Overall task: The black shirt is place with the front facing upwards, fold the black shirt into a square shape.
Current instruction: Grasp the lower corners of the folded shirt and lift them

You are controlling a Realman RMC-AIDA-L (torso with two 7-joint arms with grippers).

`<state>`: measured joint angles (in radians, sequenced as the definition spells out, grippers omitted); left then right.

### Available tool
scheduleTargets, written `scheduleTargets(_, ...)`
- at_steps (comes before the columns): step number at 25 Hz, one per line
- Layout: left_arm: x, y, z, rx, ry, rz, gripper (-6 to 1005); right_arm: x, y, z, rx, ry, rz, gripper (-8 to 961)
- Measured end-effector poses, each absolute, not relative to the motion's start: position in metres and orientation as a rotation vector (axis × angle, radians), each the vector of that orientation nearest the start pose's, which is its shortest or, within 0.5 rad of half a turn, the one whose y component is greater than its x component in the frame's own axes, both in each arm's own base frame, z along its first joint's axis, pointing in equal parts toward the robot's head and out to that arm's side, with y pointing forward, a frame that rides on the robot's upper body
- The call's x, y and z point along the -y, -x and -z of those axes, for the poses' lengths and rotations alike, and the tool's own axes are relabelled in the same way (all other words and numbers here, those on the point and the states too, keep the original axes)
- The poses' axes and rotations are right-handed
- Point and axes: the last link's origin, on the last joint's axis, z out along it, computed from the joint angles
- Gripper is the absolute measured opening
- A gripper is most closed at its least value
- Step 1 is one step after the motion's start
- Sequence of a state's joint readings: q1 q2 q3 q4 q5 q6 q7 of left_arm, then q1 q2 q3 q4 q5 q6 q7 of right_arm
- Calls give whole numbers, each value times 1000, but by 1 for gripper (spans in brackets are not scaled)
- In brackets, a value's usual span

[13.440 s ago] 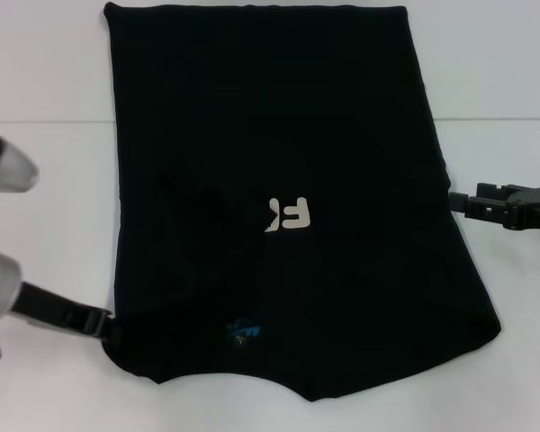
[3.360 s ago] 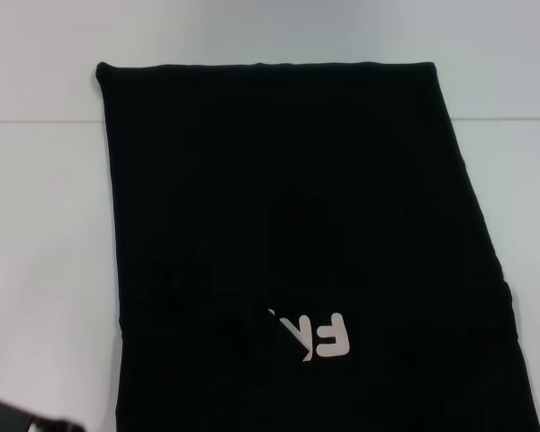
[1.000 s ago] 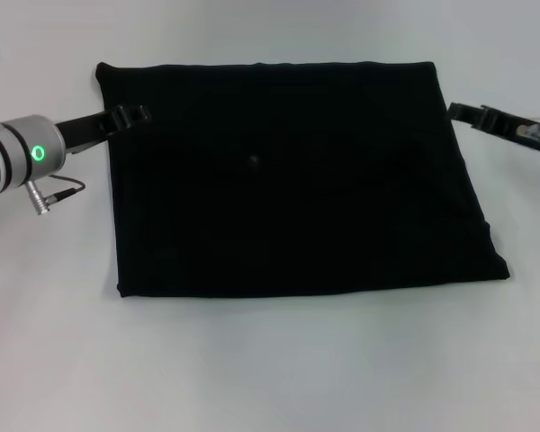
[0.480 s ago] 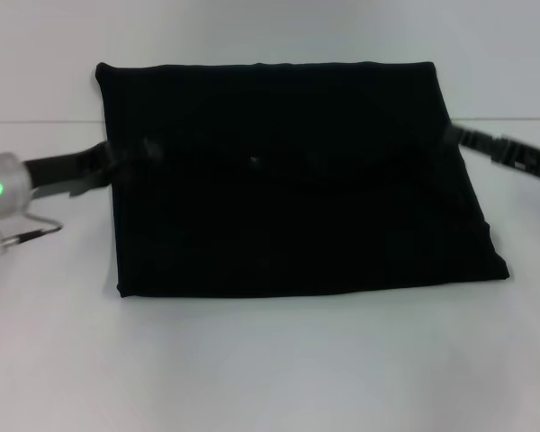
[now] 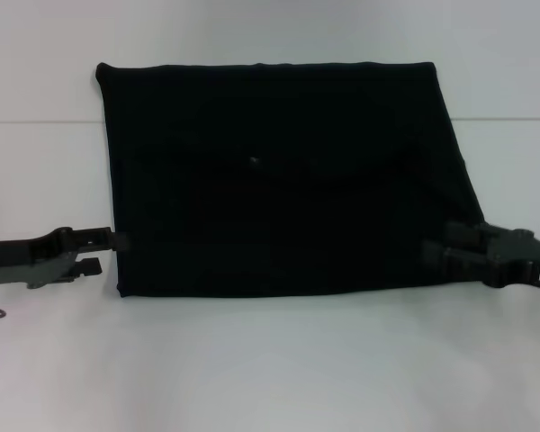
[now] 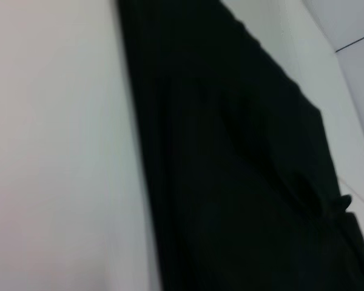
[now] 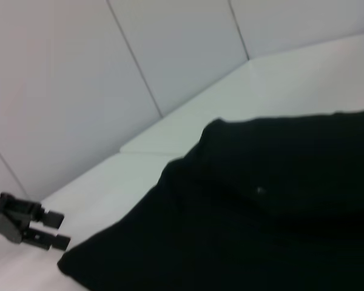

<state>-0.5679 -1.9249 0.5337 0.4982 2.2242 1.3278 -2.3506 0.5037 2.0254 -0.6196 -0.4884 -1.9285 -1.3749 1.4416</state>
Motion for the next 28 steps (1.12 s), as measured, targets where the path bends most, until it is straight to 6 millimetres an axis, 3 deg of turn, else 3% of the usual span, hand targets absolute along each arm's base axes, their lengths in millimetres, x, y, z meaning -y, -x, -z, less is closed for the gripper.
scheduleTargets(5, -357, 329, -35, -2365, -2404, -703, 775, -335, -304, 3, -964, 2477, -692, 764)
scheduleTargets(23, -361, 317, -15, -2307, -2422, -580, 775, -334, -302, 5, -969, 2484, -701, 750)
scheduleTargets(28, -363, 317, -10, -2280, -2504, -422, 747, -334, -303, 3, -974, 2478, -704, 735)
